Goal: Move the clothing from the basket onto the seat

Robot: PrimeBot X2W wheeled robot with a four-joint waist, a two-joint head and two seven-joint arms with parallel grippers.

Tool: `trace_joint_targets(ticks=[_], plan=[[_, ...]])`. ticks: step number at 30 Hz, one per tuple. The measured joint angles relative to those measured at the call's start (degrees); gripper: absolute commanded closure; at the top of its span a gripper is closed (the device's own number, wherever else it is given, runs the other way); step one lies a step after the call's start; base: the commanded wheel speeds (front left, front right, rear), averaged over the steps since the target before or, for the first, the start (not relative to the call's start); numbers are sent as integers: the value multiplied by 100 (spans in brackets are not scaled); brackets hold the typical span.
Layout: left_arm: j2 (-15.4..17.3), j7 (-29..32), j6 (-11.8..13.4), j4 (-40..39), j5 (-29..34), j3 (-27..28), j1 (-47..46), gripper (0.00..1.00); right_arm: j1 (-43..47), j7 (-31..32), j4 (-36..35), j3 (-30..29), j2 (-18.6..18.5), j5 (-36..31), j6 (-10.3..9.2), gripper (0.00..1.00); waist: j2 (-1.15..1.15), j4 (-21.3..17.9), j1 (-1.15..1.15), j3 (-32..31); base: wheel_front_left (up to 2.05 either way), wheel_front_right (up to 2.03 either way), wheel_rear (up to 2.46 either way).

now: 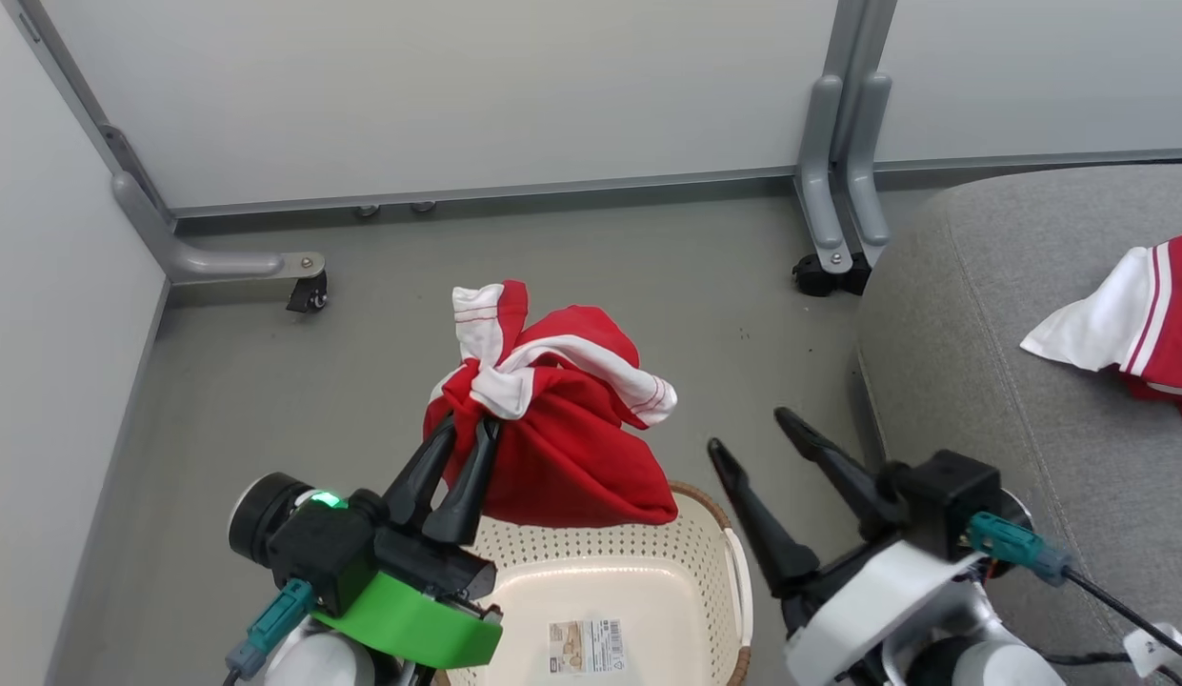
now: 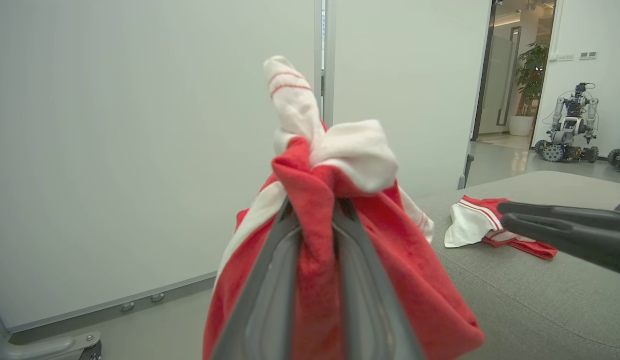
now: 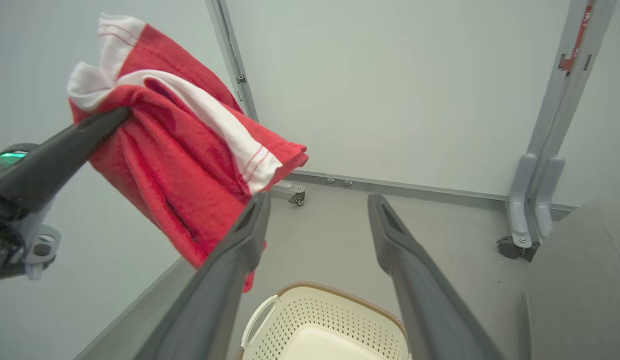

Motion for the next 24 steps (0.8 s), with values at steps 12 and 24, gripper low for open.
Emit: trace_joint_targets(ticks=[12, 24], plan=[[-37, -1, -25, 40, 0, -123, -249, 100, -1421, -48, 800, 1626, -308, 611, -1, 0, 0, 210, 0, 192, 0, 0, 0], [-83, -1, -71, 37, -2, -283, -325, 100, -2382, -307, 1969, 2449, -142, 668, -1, 0, 0, 303, 0, 252, 0, 0, 0]])
